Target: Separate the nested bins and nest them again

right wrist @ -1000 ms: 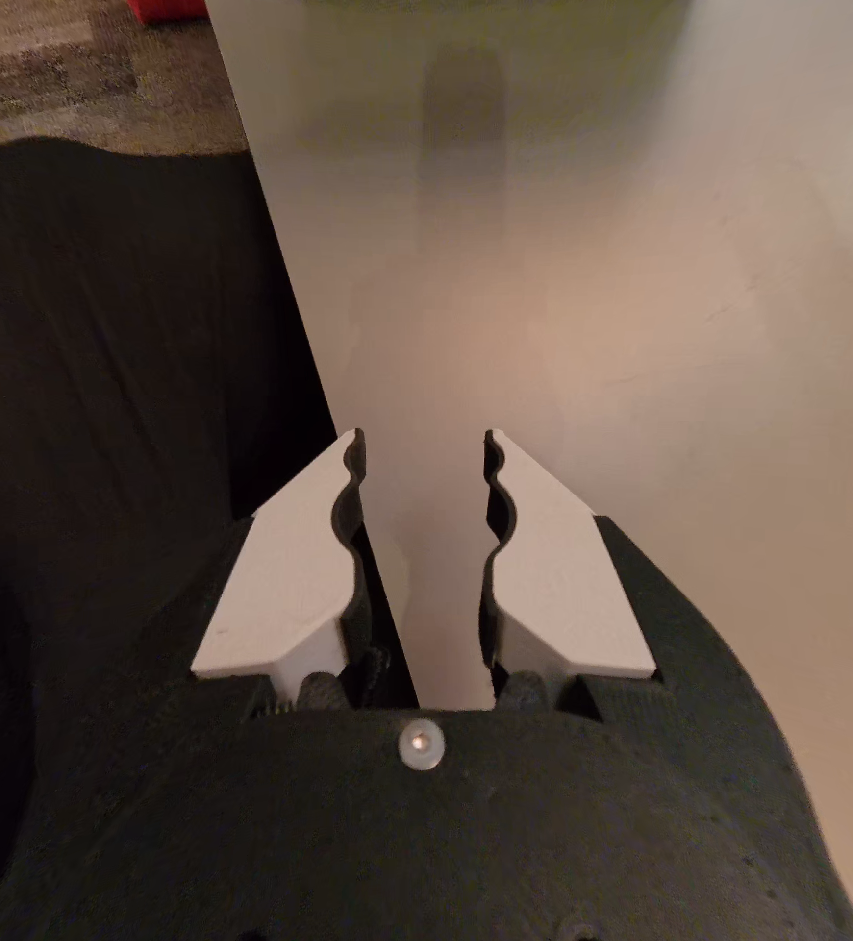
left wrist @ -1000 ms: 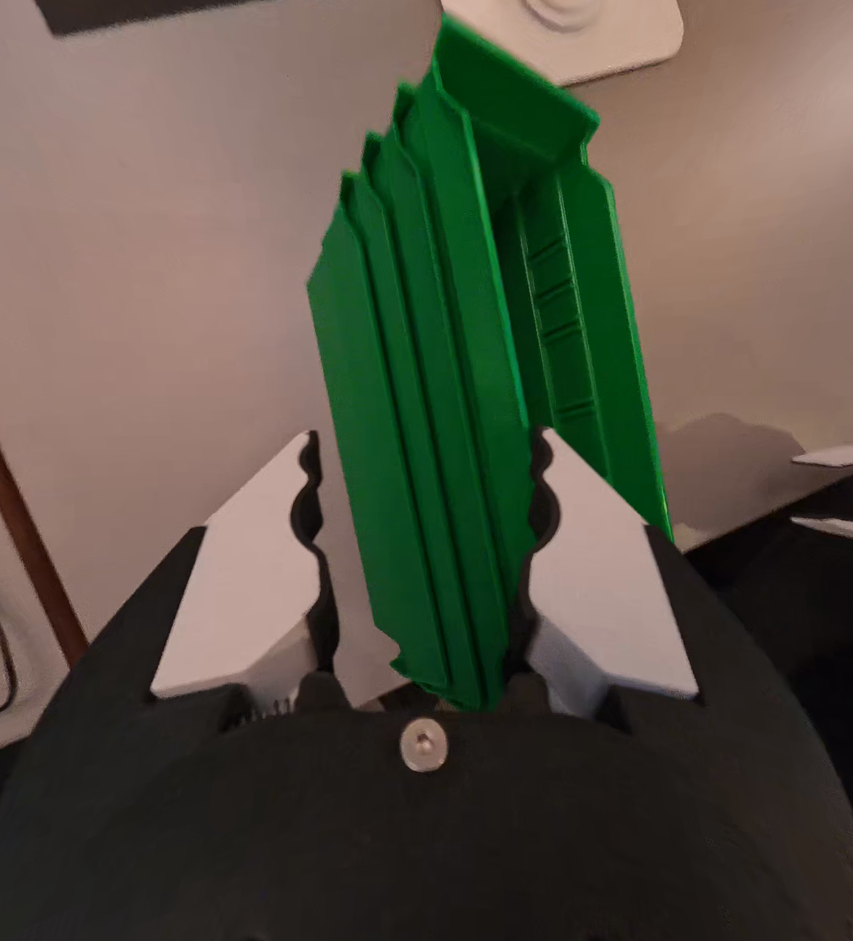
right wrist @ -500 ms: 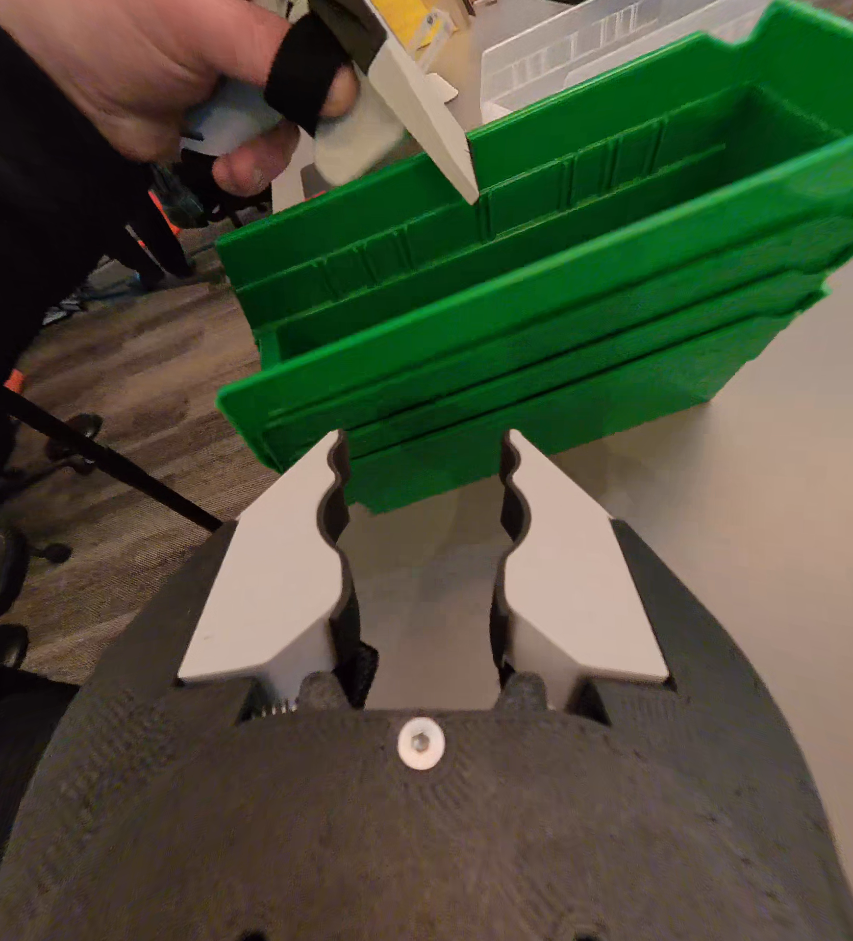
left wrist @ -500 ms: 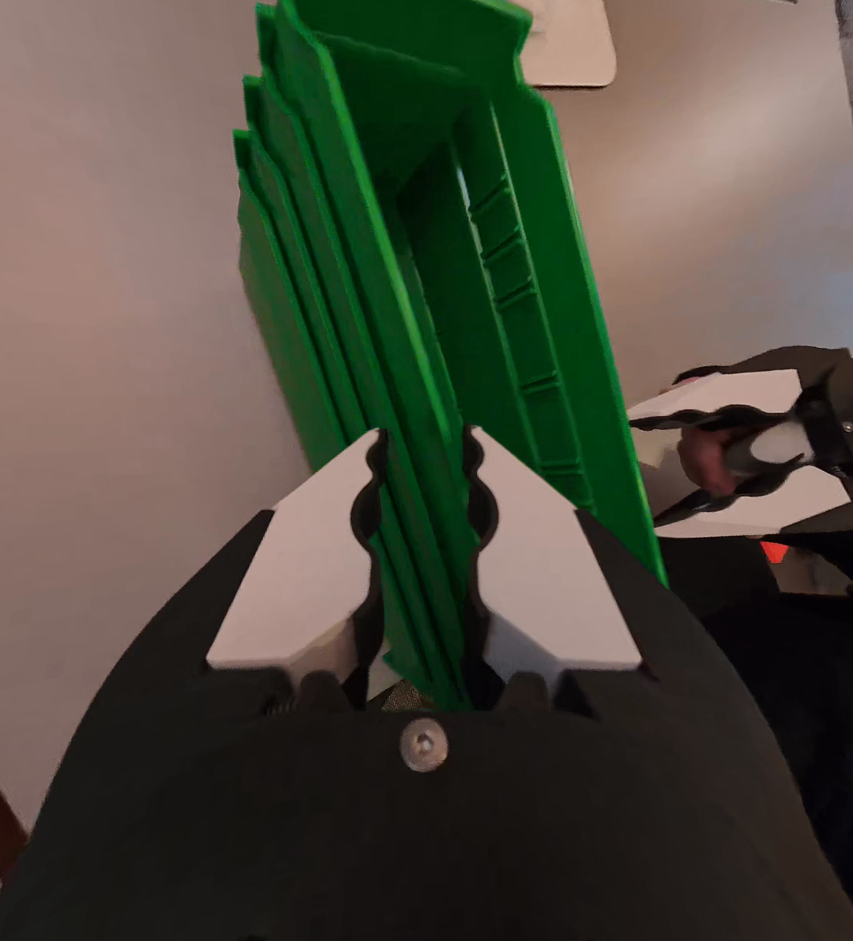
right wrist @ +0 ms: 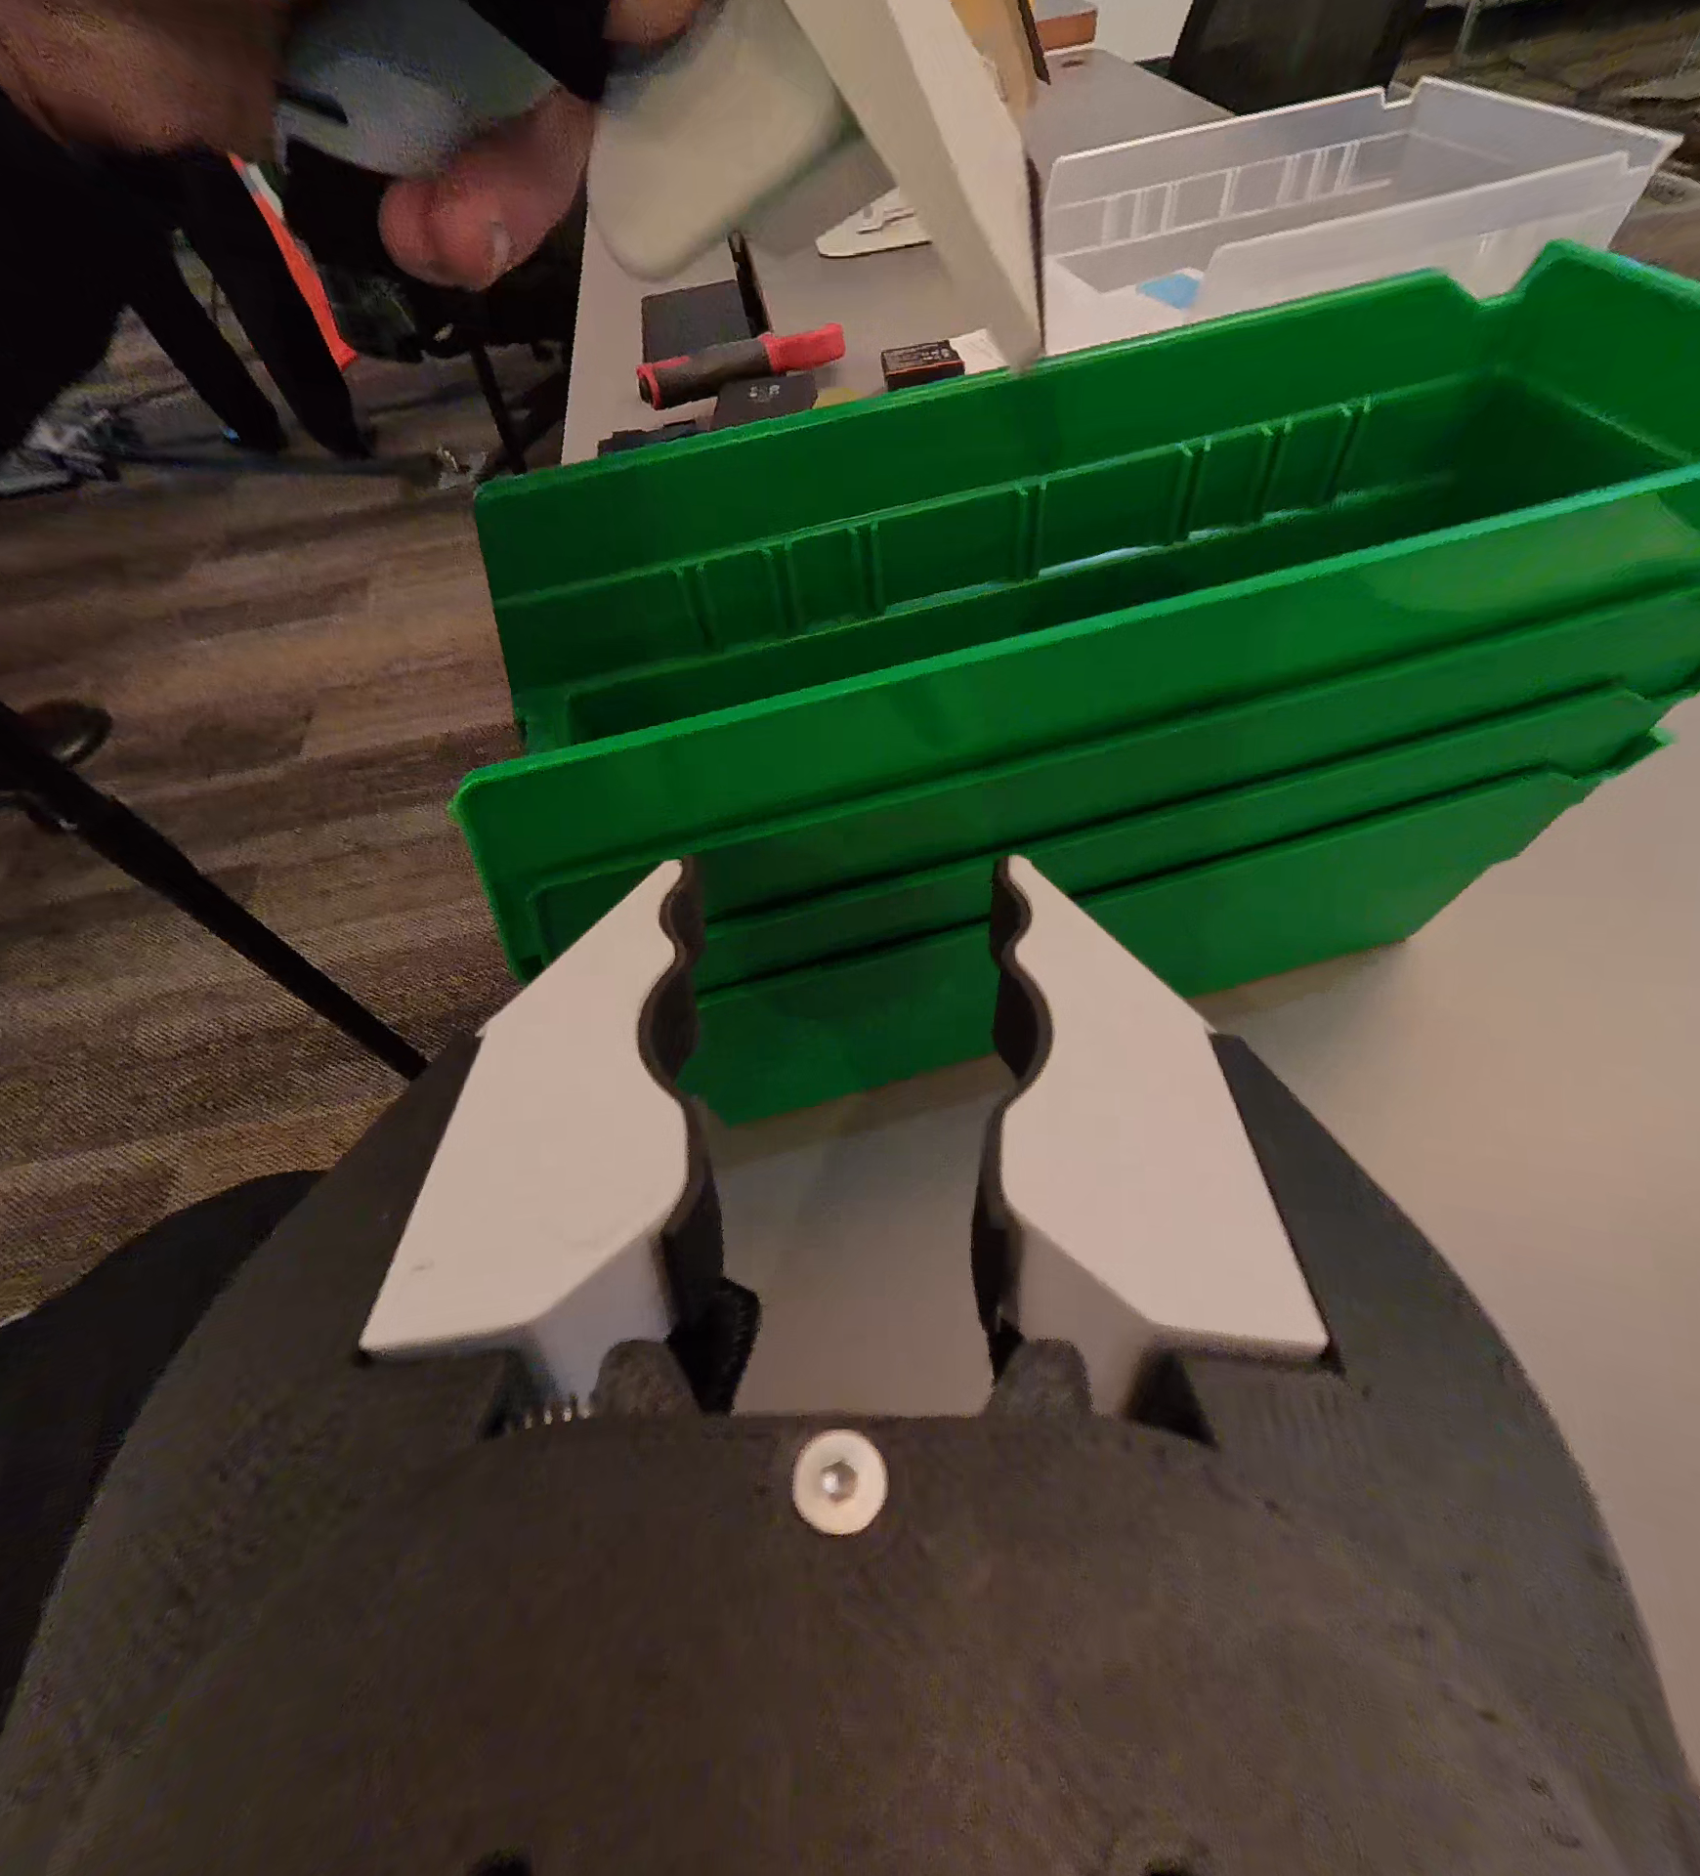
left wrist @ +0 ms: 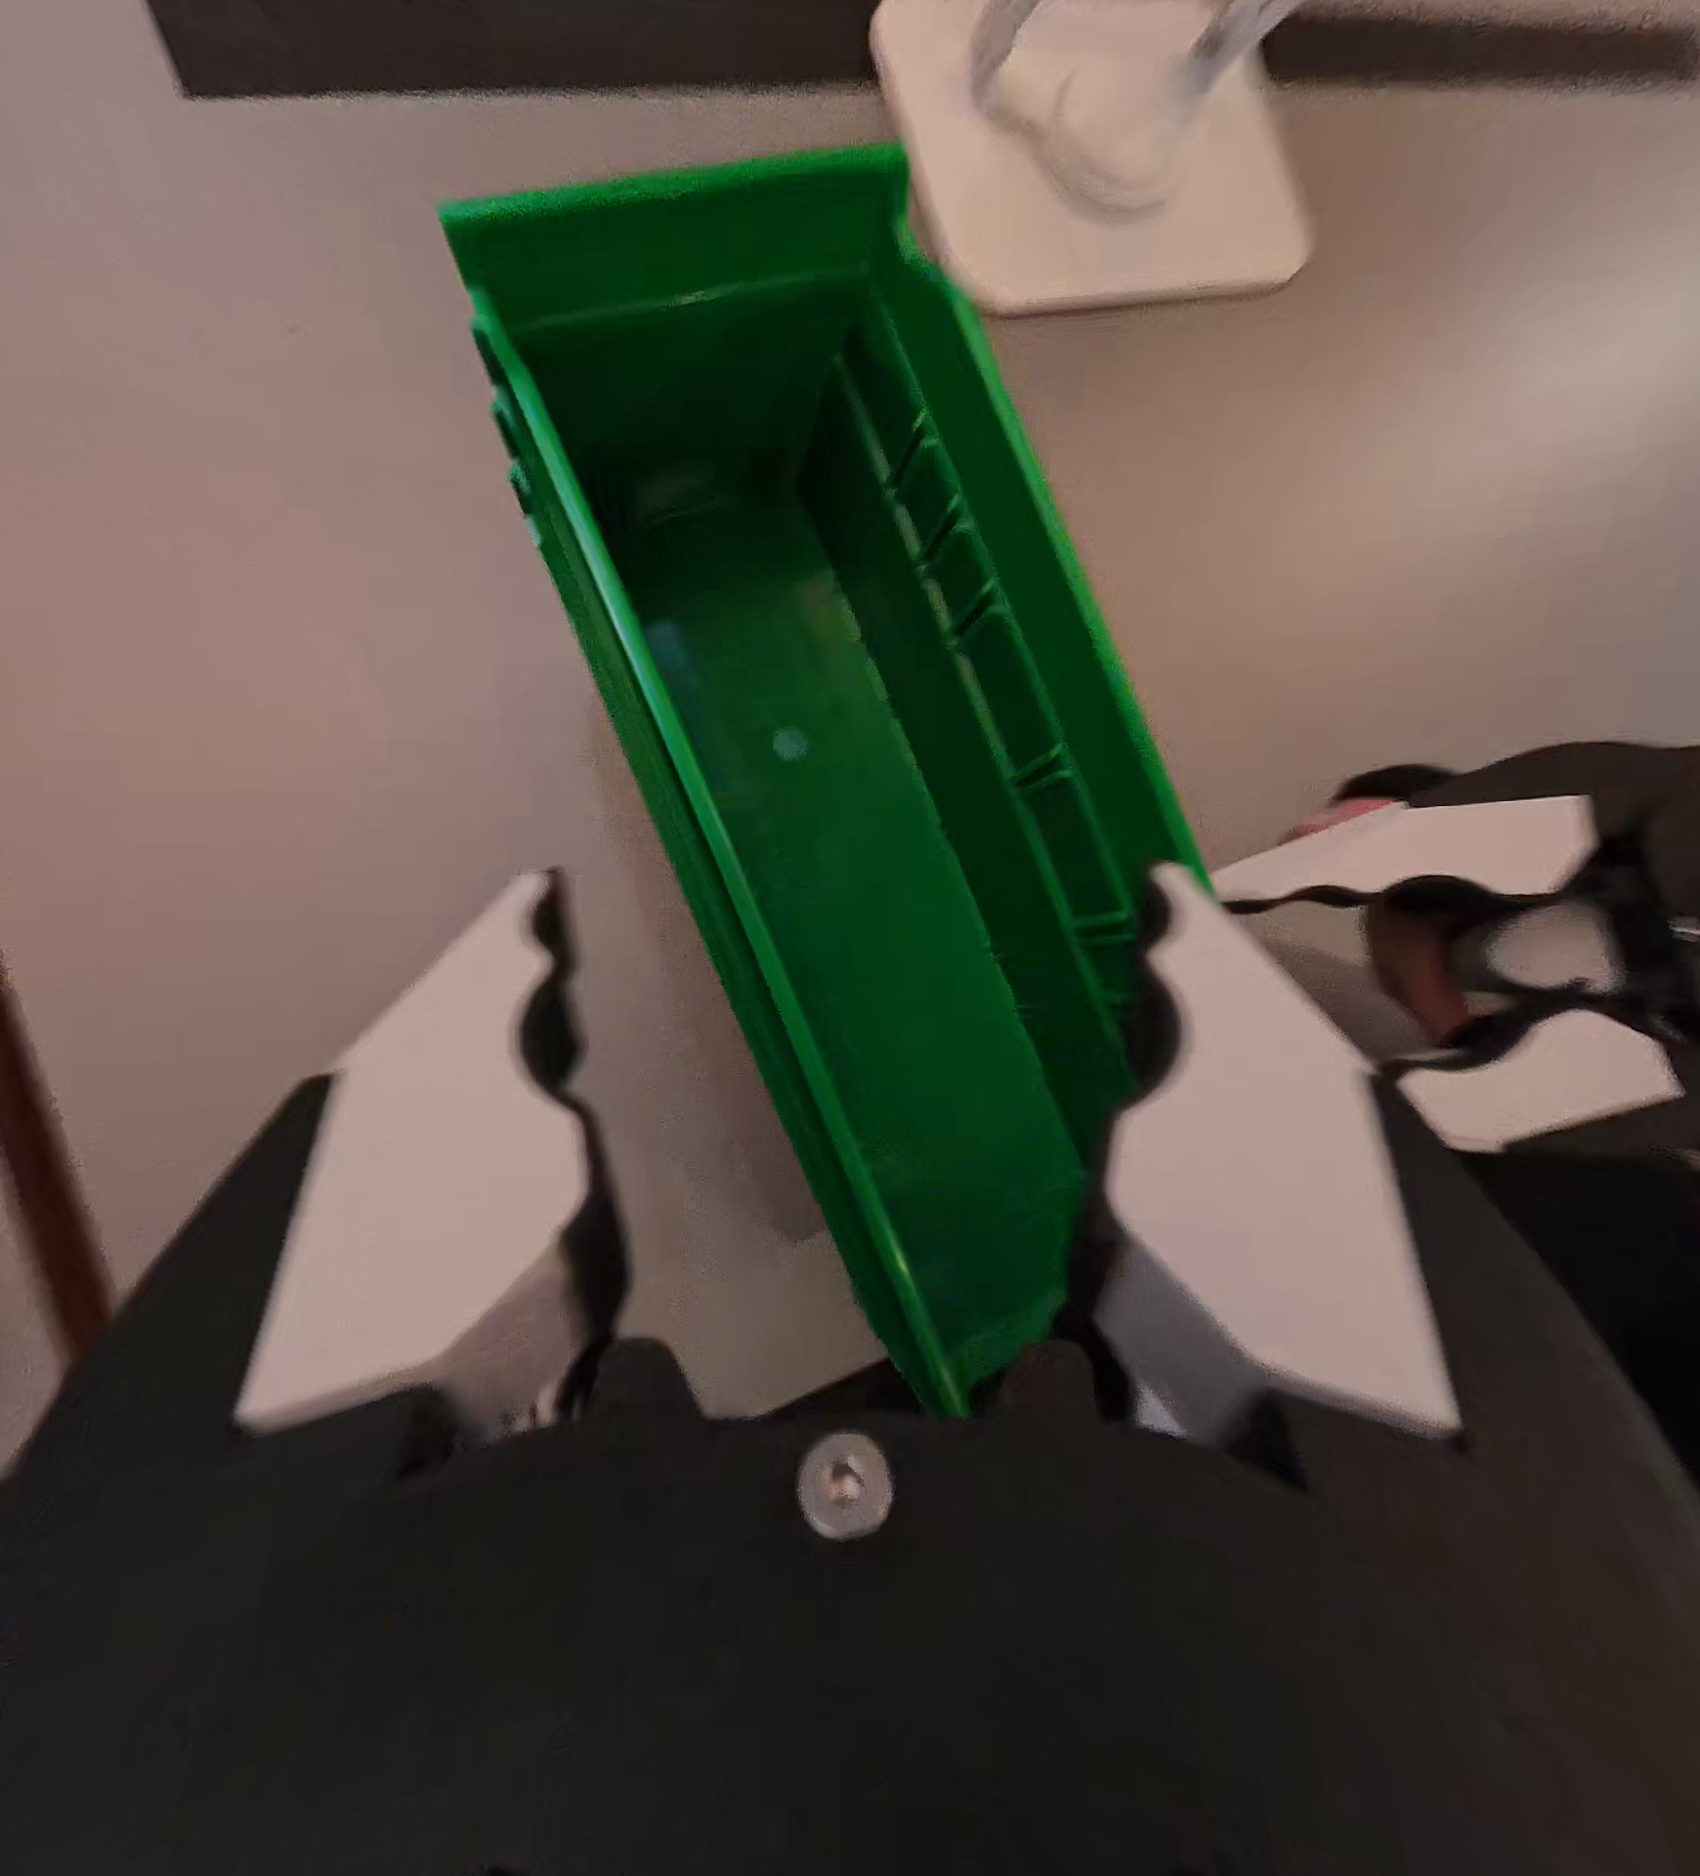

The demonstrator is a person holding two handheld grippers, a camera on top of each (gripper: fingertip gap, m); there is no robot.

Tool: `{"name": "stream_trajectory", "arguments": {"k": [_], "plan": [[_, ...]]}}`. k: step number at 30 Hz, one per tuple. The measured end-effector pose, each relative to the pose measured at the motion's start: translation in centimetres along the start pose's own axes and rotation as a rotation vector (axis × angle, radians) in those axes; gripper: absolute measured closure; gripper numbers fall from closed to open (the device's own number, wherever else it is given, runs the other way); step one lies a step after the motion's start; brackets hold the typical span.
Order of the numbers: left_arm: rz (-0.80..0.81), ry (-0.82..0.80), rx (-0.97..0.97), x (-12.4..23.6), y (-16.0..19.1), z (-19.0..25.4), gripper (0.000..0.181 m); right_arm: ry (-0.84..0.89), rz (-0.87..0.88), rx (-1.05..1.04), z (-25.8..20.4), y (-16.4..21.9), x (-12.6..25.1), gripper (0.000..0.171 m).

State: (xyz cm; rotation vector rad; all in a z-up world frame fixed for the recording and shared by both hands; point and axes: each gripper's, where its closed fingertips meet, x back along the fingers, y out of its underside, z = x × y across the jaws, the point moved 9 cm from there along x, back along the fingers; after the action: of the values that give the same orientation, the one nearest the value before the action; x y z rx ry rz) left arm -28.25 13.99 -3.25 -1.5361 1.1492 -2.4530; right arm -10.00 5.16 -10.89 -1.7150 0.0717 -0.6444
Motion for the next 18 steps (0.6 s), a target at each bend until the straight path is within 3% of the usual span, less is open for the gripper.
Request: {"name": "stream_trajectory", "arguments": {"k": [2, 5, 12, 18], "plan": [[-0.118, -0.075, -0.05, -1.4, -0.2, 1.6, 0.034, 0.004, 0.001, 0.032, -0.4, -0.2, -0.2, 0.118], [-0.242, -0.19, -0.075, -3.7, -0.3, 2.5, 0.023, -0.002, 0.009, 0.025, -0.6, -0.1, -0.4, 0.118], [-0.289, -0.197, -0.024, -5.1, -0.5, 3.5, 0.06, -0.023, 0.022, -0.001, -0.3, 0.3, -0.5, 0.118], [-0.263, -0.18, -0.015, -4.6, -0.3, 3.1, 0.071, -0.034, 0.059, -0.033, 0.8, 0.0, -0.1, 0.119]]}}
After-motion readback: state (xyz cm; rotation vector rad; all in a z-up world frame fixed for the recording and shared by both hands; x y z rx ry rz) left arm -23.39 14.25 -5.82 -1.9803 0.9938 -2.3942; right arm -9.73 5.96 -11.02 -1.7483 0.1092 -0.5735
